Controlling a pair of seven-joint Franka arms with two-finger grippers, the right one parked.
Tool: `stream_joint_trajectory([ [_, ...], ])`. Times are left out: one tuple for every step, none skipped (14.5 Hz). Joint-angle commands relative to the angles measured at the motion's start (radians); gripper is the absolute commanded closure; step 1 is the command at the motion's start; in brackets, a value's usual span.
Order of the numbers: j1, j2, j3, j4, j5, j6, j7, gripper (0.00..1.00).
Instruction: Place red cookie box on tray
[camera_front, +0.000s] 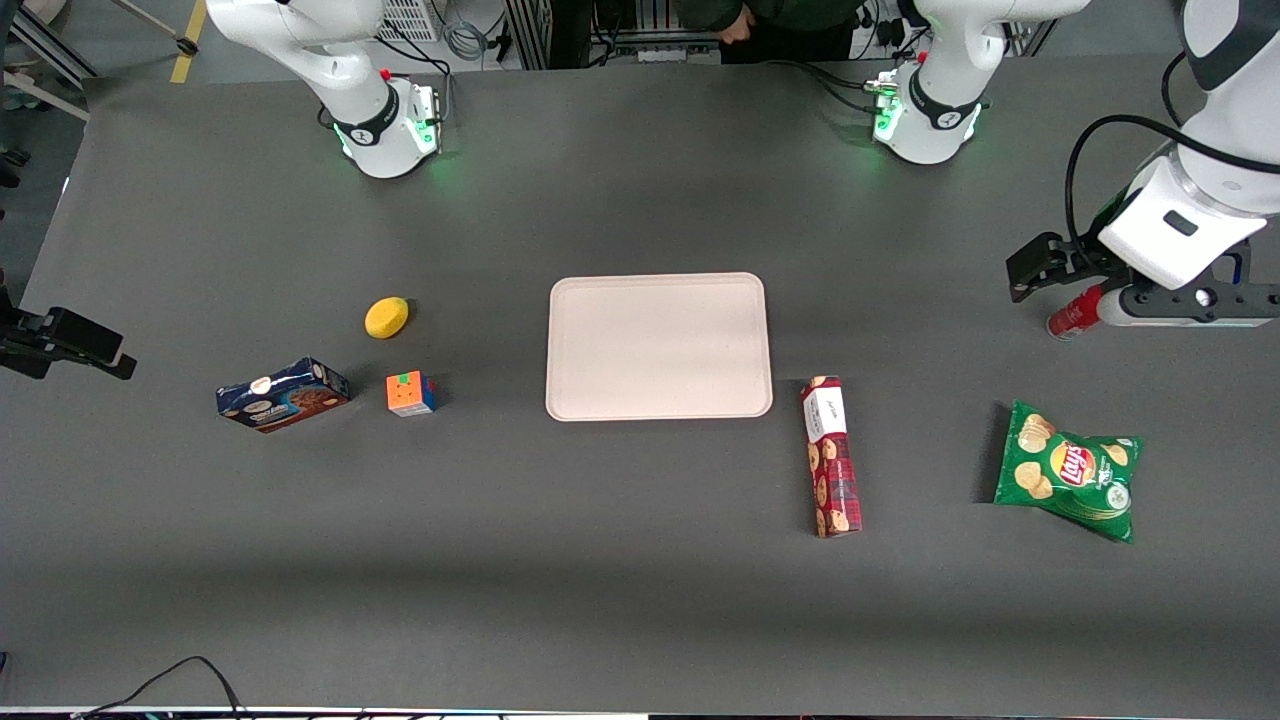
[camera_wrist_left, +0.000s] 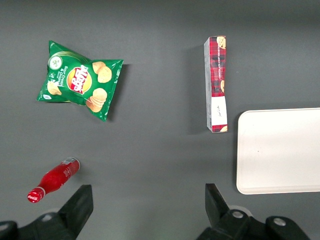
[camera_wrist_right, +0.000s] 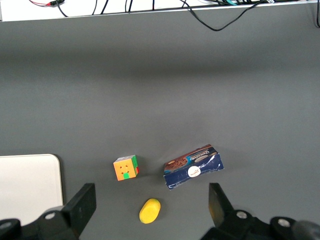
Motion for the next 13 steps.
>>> stream_joint_trajectory([
  [0.002,0.008,-0.001,0.024,0.012,-0.023,0.024,0.0],
  [0.002,0.009,-0.001,0.03,0.013,-0.023,0.021,0.0],
  [0.001,0.009,-0.002,0.032,0.014,-0.023,0.019,0.0],
  [0.001,0.009,-0.002,0.035,0.014,-0.023,0.019,0.0],
  [0.002,0.009,-0.002,0.035,0.014,-0.023,0.021,0.0],
  [0.002,0.009,-0.002,0.035,0.014,-0.023,0.022,0.0],
  [0.001,0.009,-0.004,0.035,0.014,-0.023,0.019,0.0],
  [0.001,0.009,-0.007,0.035,0.015,-0.023,0.018,0.0],
  [0.001,0.009,-0.007,0.035,0.015,-0.023,0.019,0.0],
  [0.001,0.009,-0.007,0.035,0.015,-0.023,0.021,0.0],
  [0.001,0.009,-0.007,0.035,0.015,-0.023,0.022,0.0],
  [0.001,0.009,-0.007,0.035,0.015,-0.023,0.022,0.0],
  [0.001,0.009,-0.007,0.035,0.015,-0.023,0.021,0.0],
])
